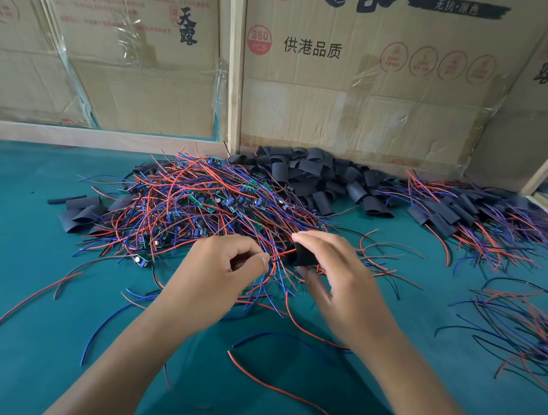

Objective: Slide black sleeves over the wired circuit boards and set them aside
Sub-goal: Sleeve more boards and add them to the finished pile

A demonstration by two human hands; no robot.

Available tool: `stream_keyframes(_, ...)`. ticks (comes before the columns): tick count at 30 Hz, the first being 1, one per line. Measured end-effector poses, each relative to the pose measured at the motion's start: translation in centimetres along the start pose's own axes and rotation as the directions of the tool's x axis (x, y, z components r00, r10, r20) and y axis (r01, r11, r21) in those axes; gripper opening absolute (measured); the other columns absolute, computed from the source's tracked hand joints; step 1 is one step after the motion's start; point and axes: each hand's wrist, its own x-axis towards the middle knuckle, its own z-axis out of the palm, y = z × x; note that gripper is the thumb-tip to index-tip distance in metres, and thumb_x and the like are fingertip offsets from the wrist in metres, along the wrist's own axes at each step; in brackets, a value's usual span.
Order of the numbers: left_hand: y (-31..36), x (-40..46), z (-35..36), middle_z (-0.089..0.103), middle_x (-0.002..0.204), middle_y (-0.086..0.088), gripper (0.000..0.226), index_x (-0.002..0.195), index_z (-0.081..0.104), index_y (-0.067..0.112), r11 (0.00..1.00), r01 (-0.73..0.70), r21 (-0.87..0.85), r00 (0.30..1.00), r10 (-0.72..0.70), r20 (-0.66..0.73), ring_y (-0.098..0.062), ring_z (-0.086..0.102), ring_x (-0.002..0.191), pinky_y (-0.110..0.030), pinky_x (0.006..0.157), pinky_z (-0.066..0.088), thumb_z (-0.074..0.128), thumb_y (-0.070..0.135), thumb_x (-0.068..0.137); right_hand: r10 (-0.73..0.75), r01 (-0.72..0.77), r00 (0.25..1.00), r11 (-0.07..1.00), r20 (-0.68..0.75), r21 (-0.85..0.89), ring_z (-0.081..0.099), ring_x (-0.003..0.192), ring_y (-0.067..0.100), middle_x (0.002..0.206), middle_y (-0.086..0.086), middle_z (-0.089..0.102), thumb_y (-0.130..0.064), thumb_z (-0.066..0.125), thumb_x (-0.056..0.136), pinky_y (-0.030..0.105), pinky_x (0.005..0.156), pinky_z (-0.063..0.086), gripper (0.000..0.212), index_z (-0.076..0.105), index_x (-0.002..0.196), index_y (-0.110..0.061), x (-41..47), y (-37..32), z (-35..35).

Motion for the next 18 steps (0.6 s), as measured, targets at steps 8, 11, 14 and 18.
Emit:
stream_keyframes(8, -0.3, 0.0, 1.0, 0.052, 0.057, 0.009, 0.011, 0.092, 0.052, 0.034, 0.999, 0.026, -0.022, 1.000, -0.026, 0.005, -0.005, 0.040, 0.049, -0.018, 0.051, 0.036, 0.057, 0.024, 0.095, -0.171, 0.185, 0.982, 0.947, 0.076, -0.262, 0.057, 0.121, 0.022, 0.121, -0.003, 0.065, -0.016, 0.066, 0.092, 0.045, 0.114, 0.034, 0.032, 0.065, 0.125, -0.015, 0.0, -0.7, 0.6)
stream_keyframes(11, -0.1, 0.0, 1.5, 0.053, 0.071, -0.003, 0.013, 0.102, 0.047, 0.037, 0.989, 0.070, -0.131, 0.997, -0.074, -0.020, -0.005, 0.040, 0.052, -0.019, 0.052, 0.035, 0.046, 0.024, 0.100, -0.203, 0.232, 0.971, 0.922, 0.122, -0.310, 0.061, 0.115, 0.022, 0.110, -0.003, 0.068, -0.021, 0.063, 0.090, 0.048, 0.113, 0.036, 0.031, 0.068, 0.120, -0.015, 0.0, -1.3, 0.9)
stream_keyframes(14, 0.2, -0.4, 2.1, 0.055, 0.071, 0.012, 0.017, 0.113, 0.043, 0.036, 0.981, 0.103, -0.167, 0.995, -0.104, 0.001, -0.002, 0.048, 0.058, -0.016, 0.058, 0.038, 0.040, 0.046, 0.099, -0.175, 0.221, 0.968, 0.931, 0.178, -0.292, 0.067, 0.098, 0.022, 0.097, 0.000, 0.069, -0.017, 0.074, 0.081, 0.048, 0.111, 0.040, 0.034, 0.069, 0.113, -0.012, 0.0, -2.0, 1.3)
stream_keyframes(18, 0.2, -1.0, 2.8, 0.057, 0.093, 0.009, 0.064, 0.130, 0.038, 0.034, 0.987, 0.113, -0.111, 0.994, -0.112, 0.023, 0.002, 0.055, 0.083, -0.016, 0.072, 0.038, 0.029, 0.077, 0.083, -0.087, 0.154, 0.950, 0.966, 0.299, -0.208, 0.064, 0.080, 0.026, 0.088, 0.003, 0.067, -0.018, 0.071, 0.080, 0.037, 0.083, 0.055, 0.031, 0.067, 0.110, -0.011, -0.4, -2.7, 1.5)
